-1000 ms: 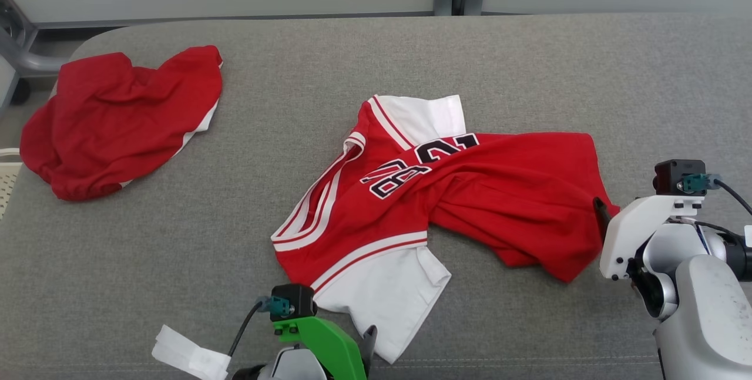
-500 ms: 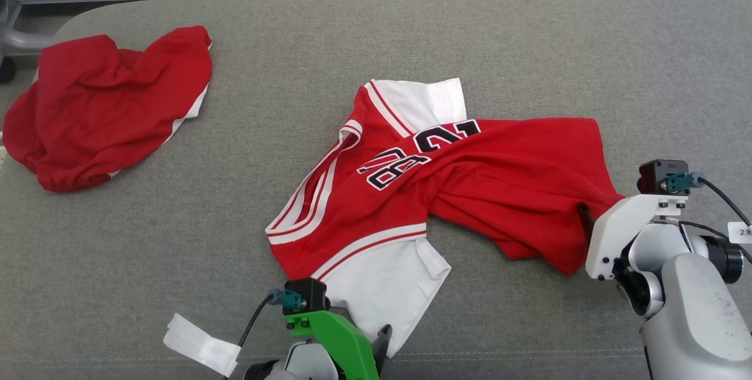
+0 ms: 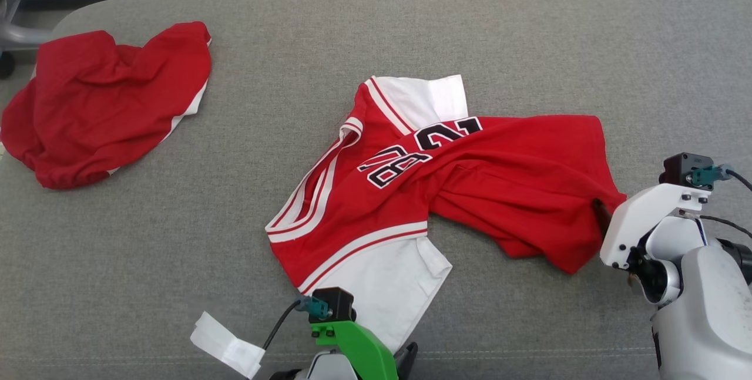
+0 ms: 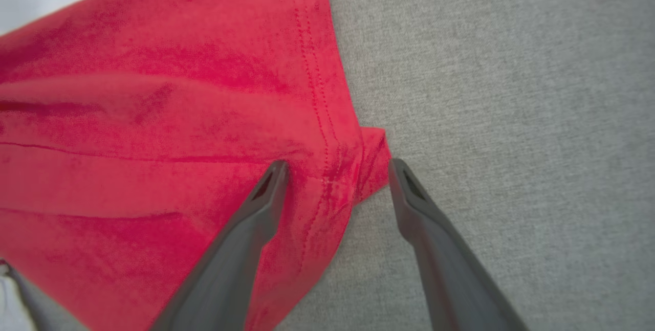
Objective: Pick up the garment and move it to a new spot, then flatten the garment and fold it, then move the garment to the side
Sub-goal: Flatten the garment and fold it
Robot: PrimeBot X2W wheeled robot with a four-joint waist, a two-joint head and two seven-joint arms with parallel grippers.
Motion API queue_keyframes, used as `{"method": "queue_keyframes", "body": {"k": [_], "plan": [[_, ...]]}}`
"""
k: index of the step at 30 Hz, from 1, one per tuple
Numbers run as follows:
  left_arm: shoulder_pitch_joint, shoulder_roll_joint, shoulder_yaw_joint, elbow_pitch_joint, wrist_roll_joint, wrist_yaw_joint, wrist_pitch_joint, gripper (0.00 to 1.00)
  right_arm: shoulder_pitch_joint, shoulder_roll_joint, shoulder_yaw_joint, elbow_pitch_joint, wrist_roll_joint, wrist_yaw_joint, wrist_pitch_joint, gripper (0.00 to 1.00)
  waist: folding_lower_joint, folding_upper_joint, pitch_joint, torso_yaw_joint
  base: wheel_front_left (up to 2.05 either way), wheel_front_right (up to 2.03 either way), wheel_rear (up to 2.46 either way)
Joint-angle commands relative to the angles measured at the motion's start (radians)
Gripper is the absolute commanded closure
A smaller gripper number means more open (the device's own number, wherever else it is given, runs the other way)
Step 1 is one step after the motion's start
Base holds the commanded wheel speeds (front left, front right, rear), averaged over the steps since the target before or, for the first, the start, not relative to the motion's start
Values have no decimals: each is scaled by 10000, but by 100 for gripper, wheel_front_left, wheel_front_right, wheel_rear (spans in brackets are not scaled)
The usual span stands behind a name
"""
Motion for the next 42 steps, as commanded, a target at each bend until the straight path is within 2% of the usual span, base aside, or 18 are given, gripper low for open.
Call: {"method": "queue_keyframes", "body": {"k": [1, 10, 12, 14, 17, 20, 24, 26, 27, 30, 31, 34, 36, 37, 39, 40, 41, 42], "plan": [[-205, -1, -20, 70, -94, 56, 0, 0, -125, -16, -65, 45, 50, 1, 78, 0, 0, 0, 9, 3, 0, 0, 0], [-330, -3, -287, -59, -252, 206, 58, 0, -478, 17, -360, 157, 659, 1, 1263, 0, 0, 0, 97, 99, 0, 0, 0], [-332, -3, -298, -61, -303, 235, 51, 0, -401, 21, -314, 48, 736, 1, 1480, 6, 0, 0, 103, 113, 0, 0, 0], [-335, -2, -280, -52, -342, 251, -17, 0, -269, 24, -275, -22, 793, 1, 1682, 0, 0, 0, 102, 123, 0, 0, 0], [-375, 6, -158, 0, -314, 365, -183, 0, -122, 20, -251, -199, 871, 1, 1847, 0, 0, 0, 77, 130, 0, 0, 0], [-394, 50, -90, 78, -340, 429, -228, 0, 7, 24, -183, -269, 985, 1, 2054, 13, 0, 0, 32, 135, 0, 0, 0], [-352, 101, -63, 68, -402, 425, -239, 5, 87, 20, -177, -440, 1070, 1, 2058, 18, 0, 0, -24, 127, 0, 0, 0], [-316, 91, -83, 30, -443, 364, -243, 11, 101, 22, -224, -506, 1081, 1, 2077, 31, 0, 0, -61, 124, 0, 0, 0], [-304, 87, -103, 15, -451, 355, -244, 9, 106, 22, -254, -531, 1046, 1, 2107, 27, 0, 0, -75, 119, 0, 0, 0], [-257, 82, -190, 41, -456, 329, -187, 5, 102, 23, -343, -502, 1006, 1, 2161, 37, 0, 0, -100, 106, 0, 0, 0], [-246, 82, -194, 43, -453, 329, -205, 2, 94, 23, -383, -492, 999, 1, 2138, 51, 0, 0, -101, 102, 0, 0, 0], [-250, 82, -207, 46, -444, 329, -249, 0, 57, 24, -455, -456, 1029, 1, 2084, 51, 0, 0, -111, 103, 0, 0, 0], [-265, 92, -201, 39, -446, 326, -261, 4, 29, 23, -492, -424, 1013, 1, 2060, 55, 0, 0, -106, 101, 0, 0, 0], [-266, 101, -197, 40, -452, 326, -275, 9, 7, 23, -507, -403, 1021, 1, 2038, 60, 0, 0, -100, 99, 0, 0, 0], [-251, 99, -179, 58, -493, 322, -275, 24, -57, 25, -530, -335, 1044, 1, 1995, 61, 0, 0, -80, 94, 0, 0, 0], [-247, 96, -184, 78, -513, 315, -258, 44, -88, 23, -535, -295, 1057, 1, 1975, 66, 0, 0, -69, 94, 0, 0, 0], [-249, 94, -192, 91, -528, 312, -241, 53, -119, 23, -566, -263, 1068, 1, 1928, 70, 0, 0, -58, 95, 0, 0, 0], [-251, 92, -203, 97, -533, 295, -239, 61, -147, 23, -588, -220, 1049, 1, 1888, 80, 0, 0, -46, 101, 0, 0, 0]]}}
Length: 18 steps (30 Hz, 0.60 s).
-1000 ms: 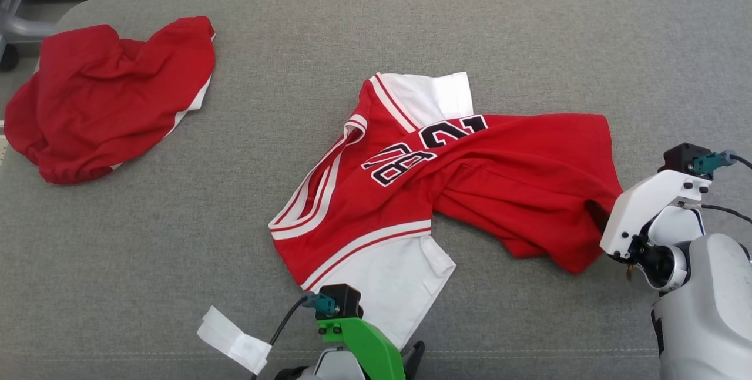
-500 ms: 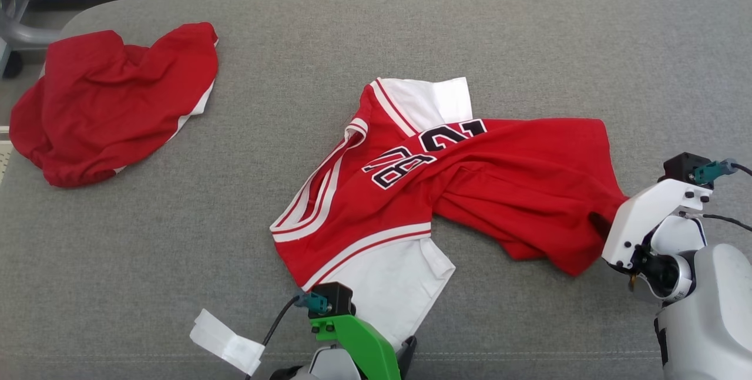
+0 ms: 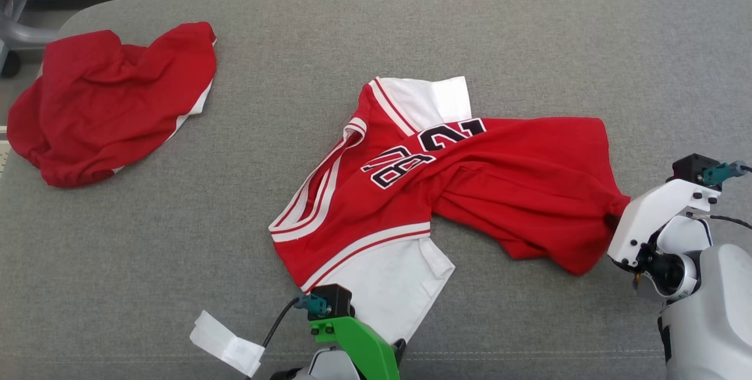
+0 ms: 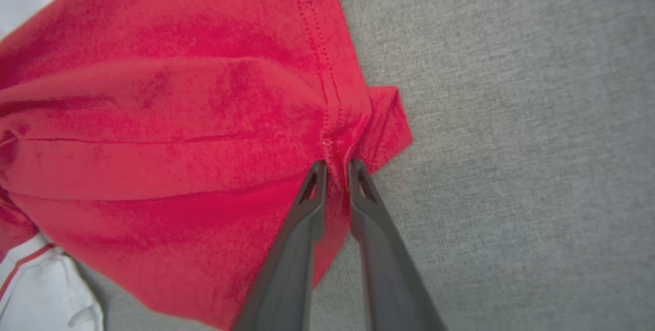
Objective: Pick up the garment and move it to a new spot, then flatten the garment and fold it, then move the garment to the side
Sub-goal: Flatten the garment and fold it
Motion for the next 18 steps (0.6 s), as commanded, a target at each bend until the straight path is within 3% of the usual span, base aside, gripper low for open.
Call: {"method": "queue_keyframes", "body": {"k": [1, 4, 6, 18], "plan": [[-38, 57, -1, 51, -83, -59, -7, 69, -145, -34, -84, 73, -53, 1, -161, 91, 0, 0, 32, 16, 0, 0, 0], [-65, 55, -5, 53, -102, -64, -32, 77, -223, -31, -143, 169, -110, 1, -267, 100, 0, 0, 65, 42, 0, 0, 0], [-123, 54, 1, 61, -97, -71, -68, 100, -328, -34, -144, 201, -177, 1, -361, 100, 0, 0, 95, 63, 0, 0, 0], [-356, 109, 485, -530, -200, -157, -773, 100, -456, -34, -126, -131, 193, 1, -760, 100, 0, 0, -4, 164, 0, 0, 0]]}}
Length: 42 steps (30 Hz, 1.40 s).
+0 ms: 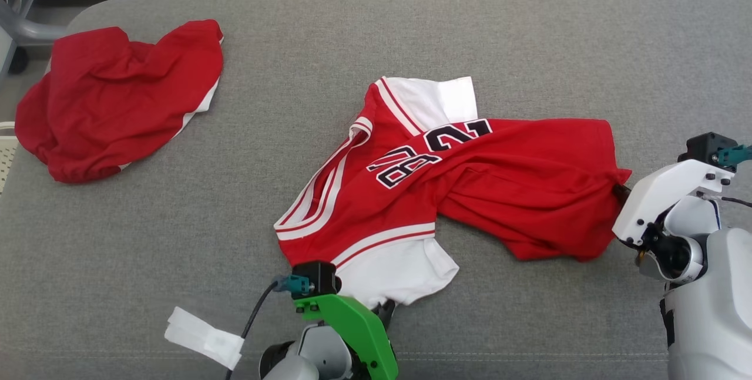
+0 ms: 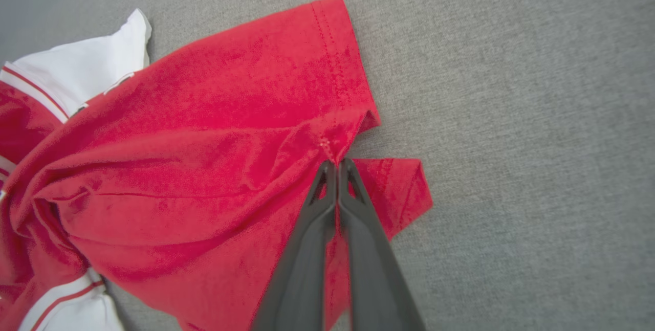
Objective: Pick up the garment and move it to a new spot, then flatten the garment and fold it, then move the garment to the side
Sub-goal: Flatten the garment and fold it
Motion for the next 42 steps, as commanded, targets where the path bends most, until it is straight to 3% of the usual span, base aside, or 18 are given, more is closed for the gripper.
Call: {"method": "queue_keyframes", "body": {"k": [1, 10, 16, 27, 36, 42], "plan": [[-189, 89, 136, -207, -112, -41, -134, 100, 12, -32, 17, -131, 200, 1, -43, 100, 0, 0, -53, 35, 0, 0, 0], [-393, 389, 1325, -2704, -485, 127, -746, 100, 327, -29, -22, -1657, 958, 1, 53, 100, 0, 0, -549, 231, 0, 0, 0], [-1533, 514, 2085, -3541, -181, 203, -1256, 100, -189, -33, -33, -2113, 1542, 1, -593, 100, 0, 0, -972, 254, 0, 0, 0], [-4155, 434, 3388, -1983, 189, 52, -2611, 100, -1297, -27, 562, -1362, 522, 1, -1186, 100, 0, 0, -1401, -106, 0, 0, 0], [-6110, 217, 3726, -393, 129, -293, -3358, 100, -2976, -29, 1035, -464, 1686, 2, -1609, 100, 0, 0, -1098, -589, 0, 0, 0], [-7550, 46, 3776, 476, -1, -396, -3856, 100, -4517, -32, 1387, 299, 1319, 1, -2300, 100, 0, 0, -304, -907, 0, 0, 0]]}}
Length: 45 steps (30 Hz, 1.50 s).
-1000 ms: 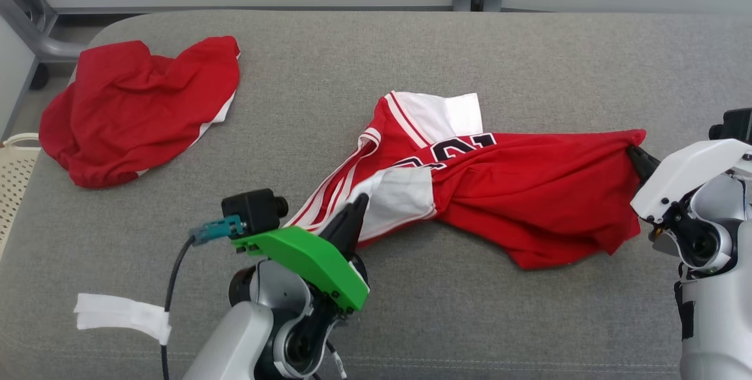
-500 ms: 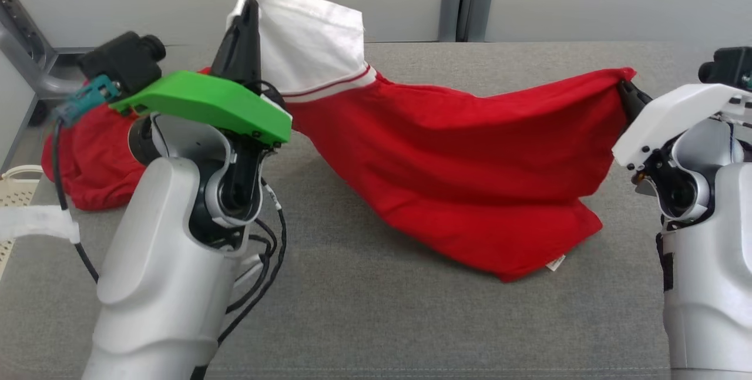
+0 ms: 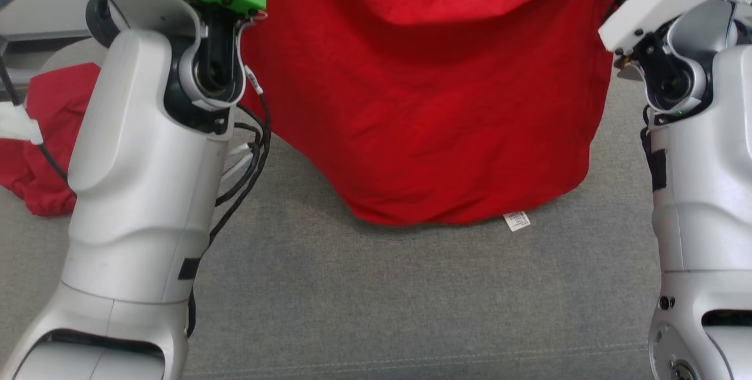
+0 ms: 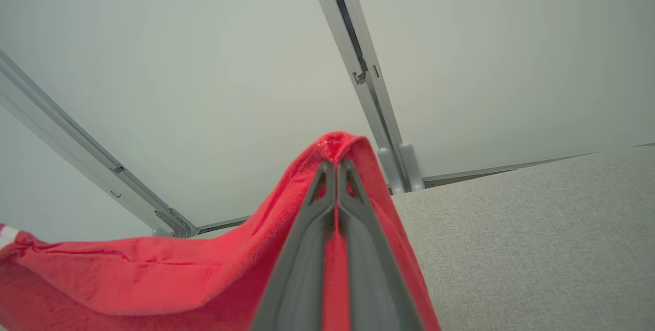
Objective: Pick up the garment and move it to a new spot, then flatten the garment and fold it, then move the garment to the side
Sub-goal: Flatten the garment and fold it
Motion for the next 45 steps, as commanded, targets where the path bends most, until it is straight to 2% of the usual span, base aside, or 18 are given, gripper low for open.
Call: {"method": "queue_keyframes", "body": {"k": [1, 6, 15, 19, 23, 27, 28, 31, 33, 37, 43, 45], "plan": [[-484, -53, -33, 254, -31, -7, -104, 100, -432, -27, 145, 246, -197, 4, -170, 100, 0, 0, 641, -285, 0, 0, 0], [-1753, -65, 4, 1050, -137, -28, -202, 100, -1695, -28, 637, 1113, -95, 4, -389, 100, 0, 0, 1542, -479, 0, 0, 0], [-3688, 28, 112, 2244, 124, -504, -873, 100, -4013, -31, 1395, 2486, 428, 4, -1359, 100, 0, 0, 3066, -704, 0, 0, 0], [-4431, 209, 180, 2561, 520, -767, -1542, 100, -4956, -30, 1241, 3155, 701, 4, -2463, 100, 0, 0, 3211, -813, 0, 0, 0], [-5175, 241, 297, 2598, 847, -1111, -1902, 100, -6023, -30, 923, 3868, 670, 4, -4125, 100, 0, 0, 3240, -912, 0, 0, 0], [-5669, 268, 670, 2035, 1562, -1658, -2005, 100, -6825, -15, 947, 4356, 519, 4, -5709, 100, 0, 0, 3177, -940, 0, 0, 0], [-5669, 268, 670, 2035, 1562, -1658, -2005, 100, -6825, -15, 947, 4356, 519, 4, -5709, 100, 0, 0, 3177, -940, 0, 0, 0], [-5494, 83, 1206, 1299, 1930, -2115, -1985, 100, -7194, -15, 822, 4563, 329, 4, -6358, 100, 0, 0, 3299, -929, 0, 0, 0], [-5233, -40, 1355, 976, 2066, -2415, -1987, 100, -7155, -19, 780, 4790, 288, 2, -6477, 100, 0, 0, 3442, -899, 0, 0, 0], [-4596, -88, 1031, 919, 2166, -2854, -1994, 100, -6673, -51, 1035, 5199, 105, 2, -6436, 100, 0, 0, 3844, -835, 0, 0, 0], [-3256, -113, 213, 1194, 1511, -3049, -1997, 100, -5543, -491, 1752, 5370, 416, 2, -5637, 100, 0, 0, 4037, -510, 0, 0, 0], [-2383, -125, -113, 1130, 955, -3083, -1998, 100, -4846, -813, 2195, 5183, 807, 4, -4842, 100, 0, 0, 3775, -278, 0, 0, 0]]}}
